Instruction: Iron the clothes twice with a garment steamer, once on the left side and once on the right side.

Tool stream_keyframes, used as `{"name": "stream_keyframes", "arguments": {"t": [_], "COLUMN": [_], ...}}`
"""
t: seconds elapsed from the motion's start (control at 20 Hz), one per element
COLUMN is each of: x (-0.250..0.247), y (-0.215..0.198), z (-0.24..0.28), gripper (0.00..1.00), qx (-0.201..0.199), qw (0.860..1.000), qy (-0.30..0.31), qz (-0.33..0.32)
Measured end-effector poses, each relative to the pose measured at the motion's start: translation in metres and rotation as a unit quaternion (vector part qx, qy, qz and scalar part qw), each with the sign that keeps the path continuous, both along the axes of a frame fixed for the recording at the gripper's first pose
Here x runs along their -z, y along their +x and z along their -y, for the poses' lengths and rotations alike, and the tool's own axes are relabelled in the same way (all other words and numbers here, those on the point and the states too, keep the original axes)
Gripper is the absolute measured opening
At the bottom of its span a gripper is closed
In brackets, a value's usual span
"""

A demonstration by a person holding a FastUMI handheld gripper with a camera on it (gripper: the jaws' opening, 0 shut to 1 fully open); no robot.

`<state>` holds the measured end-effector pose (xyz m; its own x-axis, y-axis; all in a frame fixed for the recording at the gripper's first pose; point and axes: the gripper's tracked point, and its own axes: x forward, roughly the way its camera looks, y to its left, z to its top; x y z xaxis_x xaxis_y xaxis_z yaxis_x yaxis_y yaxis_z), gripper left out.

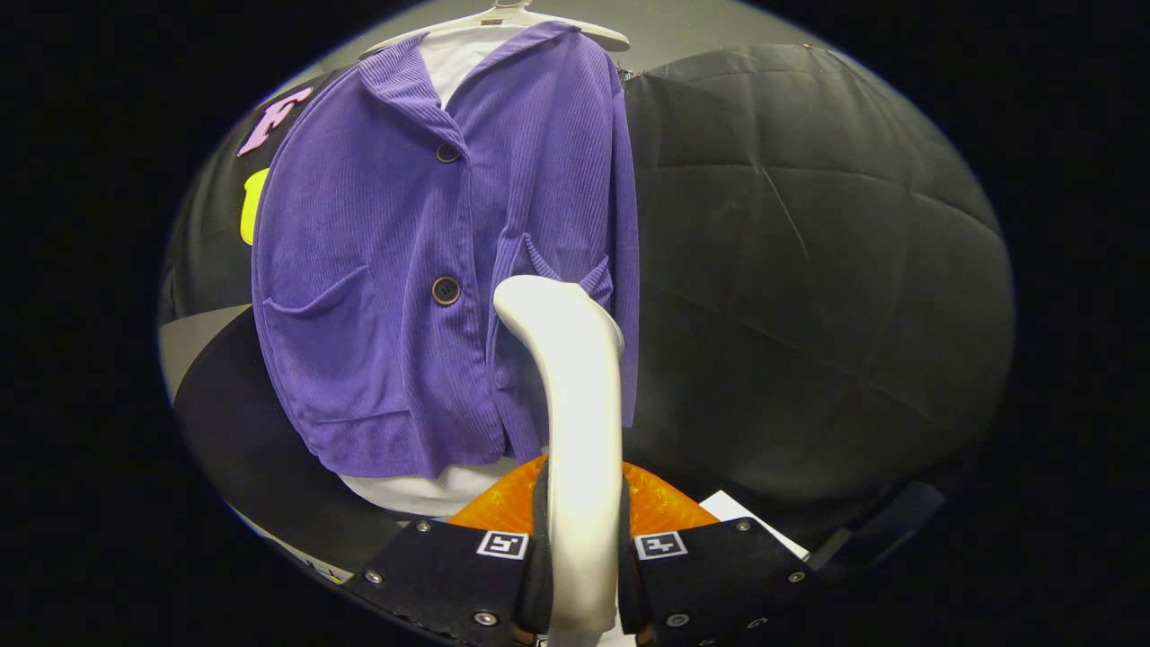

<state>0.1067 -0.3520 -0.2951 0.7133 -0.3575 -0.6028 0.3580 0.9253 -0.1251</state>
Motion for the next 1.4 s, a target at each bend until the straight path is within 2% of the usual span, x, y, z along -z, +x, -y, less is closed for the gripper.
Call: {"name": "stream_keyframes", "arguments": {"t": [0.3, 0.65, 0.85, 1.05, 1.3, 1.4], "x": [0.013, 0.003, -0.021, -0.061, -0.133, -0.161], "y": [-0.01, -0.037, -0.061, -0.084, -0.119, -0.131], "z": [-0.007, -0.047, -0.083, -0.13, -0.193, -0.212], "gripper": [0.29, 0.28, 0.28, 0.29, 0.28, 0.28], "qx": [-0.009, -0.06, -0.11, -0.175, -0.265, -0.288], "qw": [1.0, 0.998, 0.993, 0.984, 0.96, 0.951], "qy": [0.009, 0.026, 0.033, 0.037, 0.051, 0.044], "qz": [-0.012, -0.014, -0.001, 0.023, 0.079, 0.102]}}
